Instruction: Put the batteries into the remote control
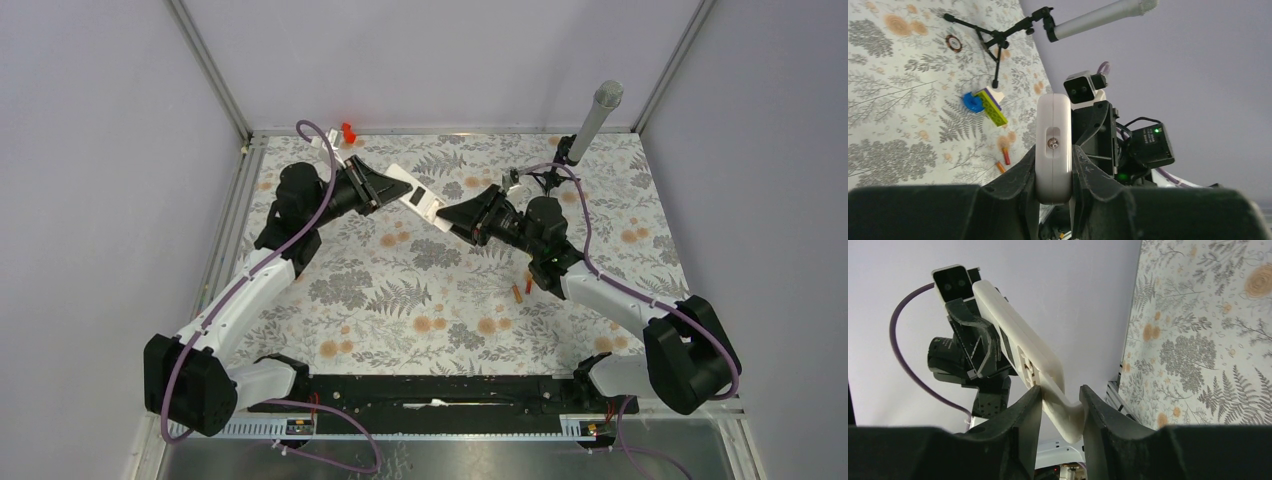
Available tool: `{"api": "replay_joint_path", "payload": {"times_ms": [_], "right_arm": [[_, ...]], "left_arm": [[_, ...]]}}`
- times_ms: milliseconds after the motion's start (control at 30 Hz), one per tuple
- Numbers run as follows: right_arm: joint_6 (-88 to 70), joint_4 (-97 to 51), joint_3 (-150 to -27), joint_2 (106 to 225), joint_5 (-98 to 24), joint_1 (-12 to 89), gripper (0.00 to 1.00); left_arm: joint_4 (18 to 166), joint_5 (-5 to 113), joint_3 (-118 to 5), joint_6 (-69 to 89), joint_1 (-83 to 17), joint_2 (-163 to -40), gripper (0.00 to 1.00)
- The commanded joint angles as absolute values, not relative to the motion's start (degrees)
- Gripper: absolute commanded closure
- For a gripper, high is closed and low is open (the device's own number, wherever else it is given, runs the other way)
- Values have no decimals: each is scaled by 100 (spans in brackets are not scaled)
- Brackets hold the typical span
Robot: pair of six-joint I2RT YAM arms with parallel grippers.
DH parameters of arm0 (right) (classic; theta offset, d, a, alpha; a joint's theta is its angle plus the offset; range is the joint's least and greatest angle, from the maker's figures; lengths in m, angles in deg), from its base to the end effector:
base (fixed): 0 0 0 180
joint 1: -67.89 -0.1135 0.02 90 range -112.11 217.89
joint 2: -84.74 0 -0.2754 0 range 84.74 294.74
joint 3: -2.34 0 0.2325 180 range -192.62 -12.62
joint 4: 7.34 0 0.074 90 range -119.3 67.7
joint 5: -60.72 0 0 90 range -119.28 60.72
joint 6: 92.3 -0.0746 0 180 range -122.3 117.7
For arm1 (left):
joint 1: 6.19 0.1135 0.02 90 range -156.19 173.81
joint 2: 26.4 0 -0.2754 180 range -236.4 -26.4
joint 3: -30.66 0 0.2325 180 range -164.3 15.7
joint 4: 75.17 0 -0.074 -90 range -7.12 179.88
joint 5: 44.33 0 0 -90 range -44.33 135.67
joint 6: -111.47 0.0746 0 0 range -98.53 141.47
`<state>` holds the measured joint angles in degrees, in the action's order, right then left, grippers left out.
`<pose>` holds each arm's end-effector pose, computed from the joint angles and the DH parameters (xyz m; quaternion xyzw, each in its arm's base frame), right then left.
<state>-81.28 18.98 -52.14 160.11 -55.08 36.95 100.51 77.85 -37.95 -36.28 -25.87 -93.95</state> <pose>0.2476 0.1863 0.3104 0.1161 0.6663 0.6767 0.2911 0.2542 -0.1331 0.3645 -0.0479 0.7223 -0.5699 0.3888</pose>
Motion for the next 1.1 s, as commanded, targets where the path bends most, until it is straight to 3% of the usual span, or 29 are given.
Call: {"api": "replay_joint_path", "payload": {"times_ms": [0, 133, 467, 767, 1067], "right_arm": [[-7985, 1301, -5499, 15808, -5356, 3731, 63], [-7813, 1054, -5430, 15733, -5303, 3733, 79], [-7421, 975, -4925, 15296, -5315, 3733, 92], [-5934, -468, -4701, 15615, -5058, 3732, 89], [-5166, -916, -4623, 16321, -4885, 3748, 82]], "left_arm": [[9966, 7389, -4093, -3064, -2596, -9261, 100], [9771, 7236, -4056, -2815, -2597, -9266, 100], [9253, 6884, -3977, -2261, -2599, -9267, 100], [8867, 6385, -3638, -1895, -2596, -9142, 100], [8895, 6021, -3571, -1758, -2571, -8800, 100]]}}
